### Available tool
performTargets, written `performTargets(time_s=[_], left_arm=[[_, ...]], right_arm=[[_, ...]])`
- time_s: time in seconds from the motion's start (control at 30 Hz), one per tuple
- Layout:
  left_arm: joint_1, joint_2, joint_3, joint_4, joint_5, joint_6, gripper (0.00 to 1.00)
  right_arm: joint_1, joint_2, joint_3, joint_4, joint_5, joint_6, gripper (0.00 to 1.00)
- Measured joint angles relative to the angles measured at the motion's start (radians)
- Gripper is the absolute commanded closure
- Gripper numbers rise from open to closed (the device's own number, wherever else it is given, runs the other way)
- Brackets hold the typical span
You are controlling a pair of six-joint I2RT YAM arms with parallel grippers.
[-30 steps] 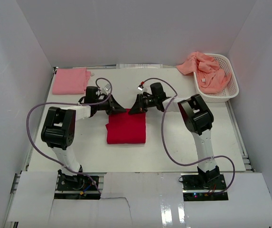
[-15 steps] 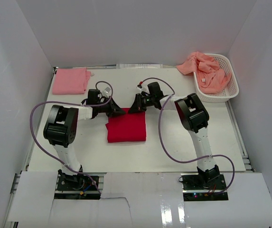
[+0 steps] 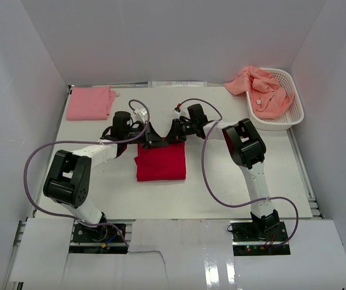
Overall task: Fold and stack the t-shirts
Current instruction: Fold the long partially folded tshirt into a neat square
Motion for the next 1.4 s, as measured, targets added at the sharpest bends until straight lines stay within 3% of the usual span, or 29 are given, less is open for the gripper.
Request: performTargets(time_s=[0.13, 0.33, 0.53, 0.77, 0.97, 1.1, 1.4], left_arm=[[-0.041, -0.078, -0.132, 0.063, 0.0, -0.026, 0.98], [-0.047, -0.066, -0.329, 0.194, -0.003, -0.101, 0.98], [-0.047, 0.019, -0.355, 0.299, -0.025, -0.11, 0.99], [-0.041, 0.246, -0.388, 0.509, 0.014, -0.149, 1.0], [-0.04, 0.284, -0.427, 0.677, 0.034, -0.196, 1.0], [-0.052, 0.183, -0.44, 0.571, -0.021, -0.174, 1.0], [-0.067, -0.243, -0.396, 0.17, -0.15, -0.061, 0.96]], right_arm=[[0.0, 0.0, 0.002, -0.004, 0.0, 0.0, 0.92], [0.0, 0.0, 0.002, -0.006, -0.001, 0.0, 0.92], [0.0, 0.0, 0.002, -0.006, -0.001, -0.001, 0.92], [0.0, 0.0, 0.002, -0.011, -0.003, -0.001, 0.92], [0.0, 0.0, 0.002, -0.017, -0.002, -0.004, 0.92], [0.0, 0.0, 0.002, -0.018, -0.002, -0.004, 0.92], [0.0, 0.0, 0.003, -0.021, -0.002, -0.007, 0.92]])
